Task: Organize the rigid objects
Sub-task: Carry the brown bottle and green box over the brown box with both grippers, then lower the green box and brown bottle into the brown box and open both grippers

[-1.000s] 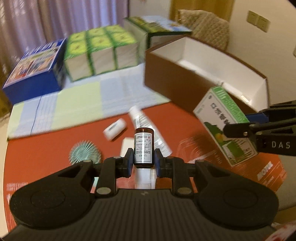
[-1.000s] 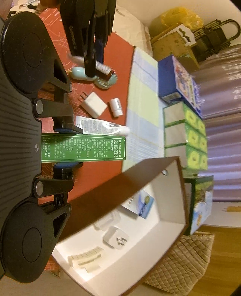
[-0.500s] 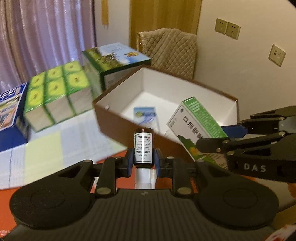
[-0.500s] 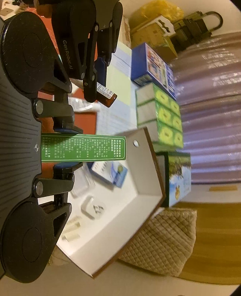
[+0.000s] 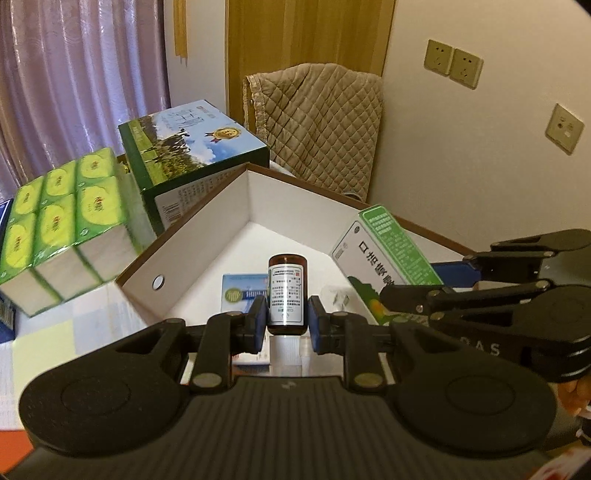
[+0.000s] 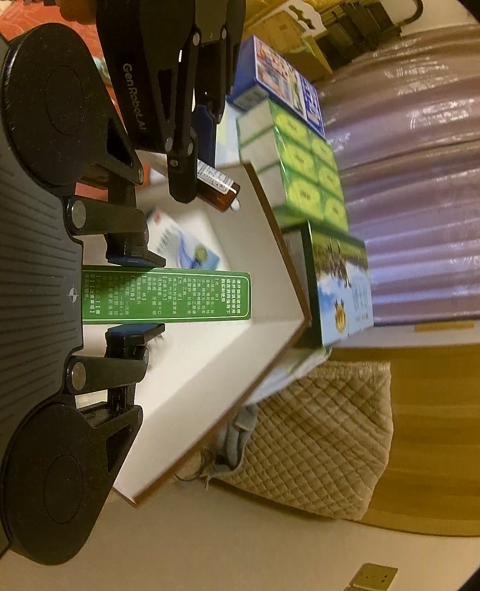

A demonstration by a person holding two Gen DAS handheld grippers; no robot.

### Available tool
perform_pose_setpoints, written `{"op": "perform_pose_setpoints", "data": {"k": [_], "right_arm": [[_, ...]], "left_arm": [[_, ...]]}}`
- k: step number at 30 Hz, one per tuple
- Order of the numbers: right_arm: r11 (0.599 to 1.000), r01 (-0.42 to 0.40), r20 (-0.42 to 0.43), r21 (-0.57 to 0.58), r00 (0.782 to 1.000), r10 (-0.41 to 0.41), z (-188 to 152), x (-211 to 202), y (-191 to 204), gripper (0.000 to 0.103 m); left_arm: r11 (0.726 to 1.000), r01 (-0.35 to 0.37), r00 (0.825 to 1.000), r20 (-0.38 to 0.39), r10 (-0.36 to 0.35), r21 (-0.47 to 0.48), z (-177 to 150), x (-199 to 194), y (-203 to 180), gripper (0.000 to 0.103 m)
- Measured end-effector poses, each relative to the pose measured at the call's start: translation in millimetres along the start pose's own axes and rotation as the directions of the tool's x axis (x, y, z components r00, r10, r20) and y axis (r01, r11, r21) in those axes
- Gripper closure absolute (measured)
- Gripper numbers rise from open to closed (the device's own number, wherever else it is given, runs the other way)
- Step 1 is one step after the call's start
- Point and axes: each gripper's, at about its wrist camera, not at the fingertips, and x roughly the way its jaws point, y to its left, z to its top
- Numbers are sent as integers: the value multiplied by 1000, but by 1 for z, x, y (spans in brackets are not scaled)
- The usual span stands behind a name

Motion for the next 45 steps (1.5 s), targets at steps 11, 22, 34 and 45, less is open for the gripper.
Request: {"op": "perform_pose_setpoints", "data": {"k": [11, 22, 34, 45], "right_arm": [[1000, -3, -44, 19, 999, 4, 34, 58, -26, 77], [1000, -5, -110, -18, 994, 3, 51, 114, -33, 77], [1000, 3, -28, 4, 1000, -3, 67, 150, -43, 76], [1000, -24, -86, -9, 996, 23, 58, 153, -46, 51]], "left_arm": [[999, -50, 996, -71, 49, -15, 29, 62, 18, 84], [998, -68, 990, -126, 65, -19, 45, 108, 30, 84], [996, -90, 984, -154, 87, -14, 54, 140, 42, 84], [992, -127, 976, -175, 126, 8, 45, 146, 54, 77]]}}
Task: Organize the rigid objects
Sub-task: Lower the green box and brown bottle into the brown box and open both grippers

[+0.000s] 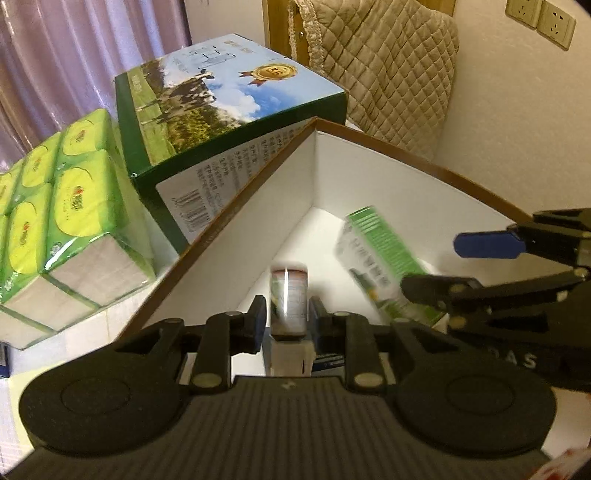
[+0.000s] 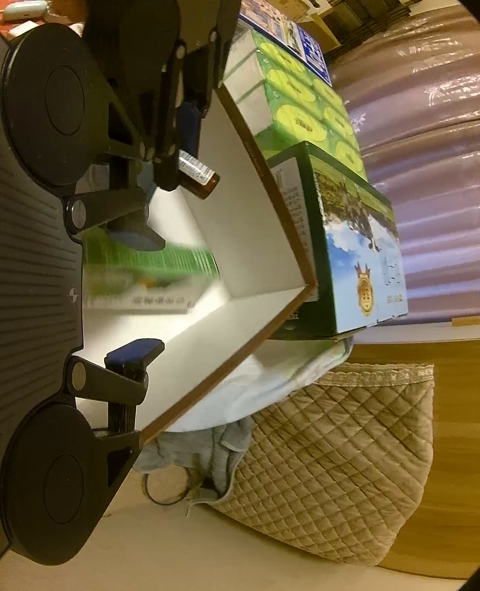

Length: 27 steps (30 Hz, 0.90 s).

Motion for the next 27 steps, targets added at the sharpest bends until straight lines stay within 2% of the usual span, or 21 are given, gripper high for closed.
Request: {"op": "perform_pose_setpoints", "data": {"k": [2, 8, 27], "right_arm": [[1000, -7, -8, -2, 1000, 7, -2, -1, 0, 49], [1000, 1, -18, 2, 1000, -1, -5, -6, 0, 44], [1000, -8, -12, 20, 1000, 8, -30, -44, 6, 41]], "left_arm": [[1000, -2, 1000, 8, 2, 4, -1, -3, 1, 71], [1000, 7, 1000, 2, -7, -10, -6, -10, 3, 71], [999, 20, 1000, 17, -19, -42, -34, -57, -7, 71]]}}
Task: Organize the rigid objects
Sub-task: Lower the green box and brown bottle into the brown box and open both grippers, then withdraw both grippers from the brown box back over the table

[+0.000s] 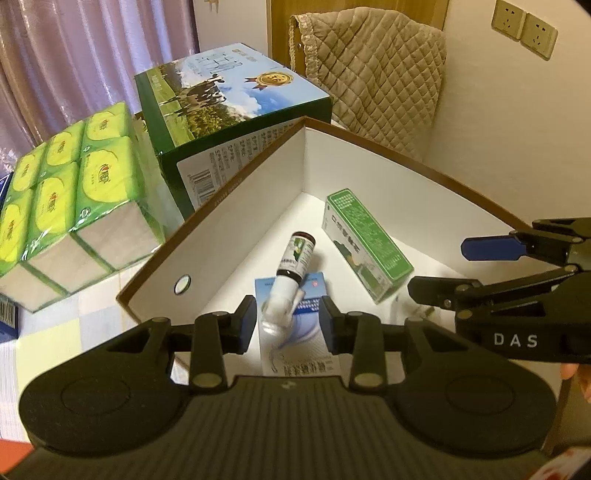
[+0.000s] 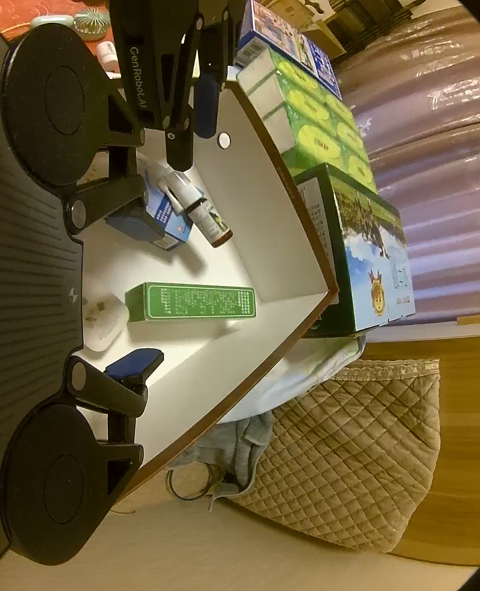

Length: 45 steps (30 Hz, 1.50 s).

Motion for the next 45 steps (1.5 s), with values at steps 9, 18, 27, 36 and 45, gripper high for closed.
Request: {"op": "perform_pose_setpoints", "data": {"k": [9, 18, 27, 36, 45], "right_arm": [[1000, -16, 23, 7, 1000, 16, -16, -29, 4, 40], [999, -35, 44, 17, 998, 34, -39, -59, 5, 40], [999, -51, 74, 12, 996, 50, -59, -86, 10, 40], [998, -60, 99, 29, 993, 57, -86, -115, 28, 40], [997, -64, 74, 32, 995, 62, -107, -129, 61, 40]], "left_arm": [[1000, -1, 1000, 17, 1, -23, -18, -28, -10, 67], [999, -7, 999, 53, 9, -39, -35, -58, -24, 65], [999, -6, 996, 92, 9, -43, -55, -89, -38, 65], [999, 6, 991, 132, -1, -38, -91, -123, -38, 54], [999, 18, 988, 152, -11, -48, -129, -154, -15, 46]]}}
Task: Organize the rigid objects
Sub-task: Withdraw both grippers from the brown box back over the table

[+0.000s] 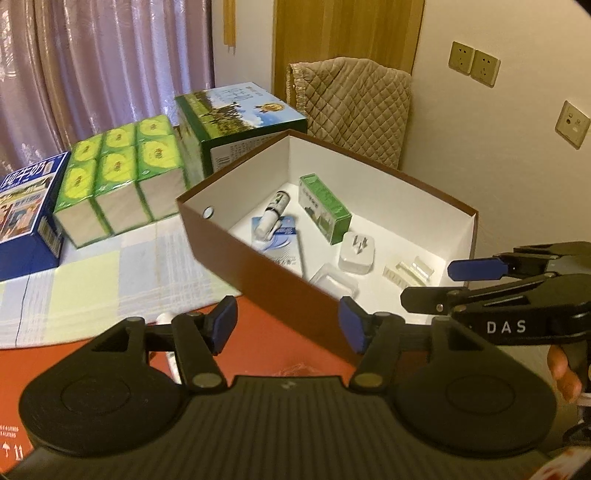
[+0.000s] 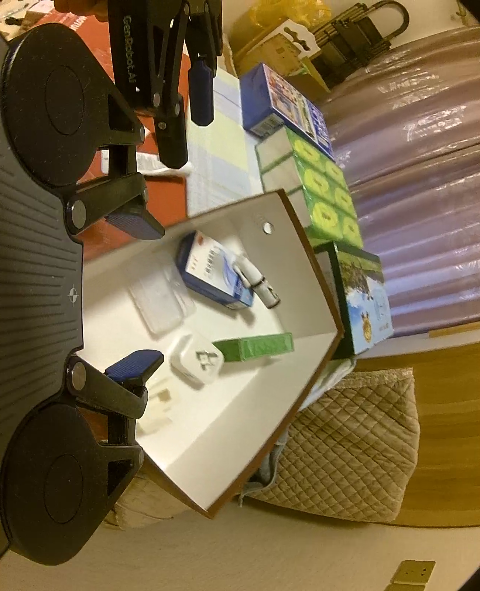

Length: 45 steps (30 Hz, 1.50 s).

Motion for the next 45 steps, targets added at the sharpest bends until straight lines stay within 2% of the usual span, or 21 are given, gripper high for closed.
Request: {"op": "perform_pose_setpoints", "data": {"k": [17, 30, 38, 45], "right_arm": [[998, -34, -53, -43, 998, 31, -26, 21, 76, 40], [994, -71, -121, -87, 991, 60, -42, 48, 116, 40], [990, -91, -161, -106, 984, 73, -60, 71, 135, 40], [989, -92, -200, -116, 977, 68, -68, 88, 143, 40]], "left_arm": [[996, -12, 999, -44, 8, -94, -57, -33, 71, 46], [980, -70, 994, -96, 52, -187, -97, -44, 116, 47], [958, -140, 982, -160, 102, -248, -128, -41, 144, 51], [944, -179, 974, -184, 130, -279, -142, -32, 160, 52]]}}
